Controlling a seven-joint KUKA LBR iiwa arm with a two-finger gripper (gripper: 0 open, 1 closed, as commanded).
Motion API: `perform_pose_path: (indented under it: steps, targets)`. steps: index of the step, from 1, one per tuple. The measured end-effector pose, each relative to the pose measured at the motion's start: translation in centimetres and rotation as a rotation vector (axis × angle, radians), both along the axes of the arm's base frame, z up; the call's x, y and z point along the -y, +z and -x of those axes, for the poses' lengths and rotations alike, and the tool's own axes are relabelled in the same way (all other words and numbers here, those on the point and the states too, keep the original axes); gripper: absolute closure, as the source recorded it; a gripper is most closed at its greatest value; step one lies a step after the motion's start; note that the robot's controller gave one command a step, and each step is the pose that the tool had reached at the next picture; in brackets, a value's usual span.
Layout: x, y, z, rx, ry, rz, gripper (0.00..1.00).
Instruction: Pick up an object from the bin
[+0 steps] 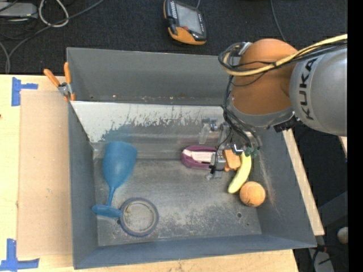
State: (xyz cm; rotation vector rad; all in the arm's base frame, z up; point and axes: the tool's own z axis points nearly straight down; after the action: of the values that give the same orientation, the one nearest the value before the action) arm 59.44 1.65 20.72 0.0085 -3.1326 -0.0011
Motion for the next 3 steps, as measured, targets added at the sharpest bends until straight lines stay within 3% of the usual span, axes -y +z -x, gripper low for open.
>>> perform_pose_path:
  steps: [1, 2, 3]
  targets:
    - [0.0, 0.5, -0.1, 0.008, -0.001, 0.0, 0.0]
    - [4.0, -14.0, -2.3, 0.005, -0.034, -0.001, 0.0]
    - [4.8, -13.6, -2.8, 0.017, -0.009, -0.002, 0.0]
